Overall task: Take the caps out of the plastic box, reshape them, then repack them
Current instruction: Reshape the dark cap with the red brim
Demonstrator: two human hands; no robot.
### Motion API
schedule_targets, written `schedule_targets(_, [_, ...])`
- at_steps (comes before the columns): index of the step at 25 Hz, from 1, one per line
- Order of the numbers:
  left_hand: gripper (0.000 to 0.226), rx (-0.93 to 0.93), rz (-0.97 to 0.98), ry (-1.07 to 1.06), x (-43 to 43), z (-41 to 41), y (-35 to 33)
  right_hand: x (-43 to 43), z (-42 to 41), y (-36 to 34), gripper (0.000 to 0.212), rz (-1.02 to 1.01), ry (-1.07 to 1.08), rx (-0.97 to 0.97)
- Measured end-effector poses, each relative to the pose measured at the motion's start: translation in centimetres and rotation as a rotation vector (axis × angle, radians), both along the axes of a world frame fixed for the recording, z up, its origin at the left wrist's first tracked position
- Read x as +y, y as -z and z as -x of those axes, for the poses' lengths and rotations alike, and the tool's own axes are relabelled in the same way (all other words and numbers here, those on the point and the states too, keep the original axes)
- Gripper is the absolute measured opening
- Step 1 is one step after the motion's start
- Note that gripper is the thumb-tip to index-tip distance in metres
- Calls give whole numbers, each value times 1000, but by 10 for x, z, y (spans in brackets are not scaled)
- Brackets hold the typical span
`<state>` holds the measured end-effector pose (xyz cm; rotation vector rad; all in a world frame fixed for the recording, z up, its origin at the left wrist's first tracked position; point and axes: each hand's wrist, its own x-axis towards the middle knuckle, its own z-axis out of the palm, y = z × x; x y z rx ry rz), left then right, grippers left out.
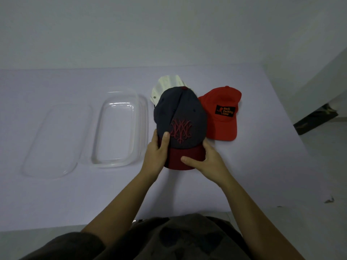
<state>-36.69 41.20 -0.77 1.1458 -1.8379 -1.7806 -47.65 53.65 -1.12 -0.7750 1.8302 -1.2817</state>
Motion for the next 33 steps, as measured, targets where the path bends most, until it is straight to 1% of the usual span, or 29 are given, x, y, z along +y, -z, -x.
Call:
schedule_targets(3, [55, -46, 61, -91, -4, 6, 4, -1, -4, 2, 87, -23, 1, 13])
schedule_targets(6, [59, -100, 92, -124, -10, 14, -1, 2, -5, 2, 81, -40, 27, 20])
schedule_targets(8, [60, -95, 75, -134, -10, 16, -4, 2, -5, -1, 76, -26, 55, -2])
schedule_targets(12, [58, -101, 69, -202, -10, 16, -5, -2, -5, -10, 76, 17, 54, 13])
schedule_targets(16, [60, -102, 133, -189, -11, 15, -9, -1, -9, -8, 62, 12, 78, -30])
schedule_targets(17, [57, -100, 143, -167, -10, 15, -9, -1, -8, -9, 64, 9, 80, -31])
schedule_targets(18, [53, -91, 141, -146, -8, 14, -10, -3, -6, -9, 71, 11, 80, -21])
schedule_targets(20, [51, -70, 79, -111, -3, 13, -13, -7, -1, -9, 97, 26, 64, 37])
schedule_targets(22, [54, -67, 14, -109, -4, 13, -9, -11, 2, -8, 125, -15, 49, 129])
schedule_targets(23, [54, -87, 29, -111, -4, 14, -9, -12, 2, -8, 129, -34, 48, 155])
schedule_targets(24, [52, -109, 51, -122, -6, 14, -9, -13, 3, -8, 125, -23, 59, 155])
schedule_targets(25, [52, -118, 47, -139, -7, 15, -9, -13, 4, -8, 115, 12, 89, 132])
schedule_targets(27, [49, -84, -48, -171, -5, 15, -11, -15, 8, -10, 86, 104, 165, 84])
schedule_targets(28, [49, -61, -65, -177, -2, 15, -12, -17, 10, -10, 71, 148, 200, 71])
schedule_targets(30, [49, -34, 31, -181, 3, 16, -14, -21, 12, -14, 40, 213, 287, 52])
schedule_targets(31, [50, -22, 98, -192, 6, 16, -15, -22, 12, -15, 29, 228, 335, 55])
schedule_targets(32, [52, -25, 166, -203, 8, 17, -16, -24, 11, -14, 25, 235, 372, 73])
schedule_targets(33, [54, -43, 230, -210, 9, 17, -18, -24, 11, -13, 26, 231, 401, 86])
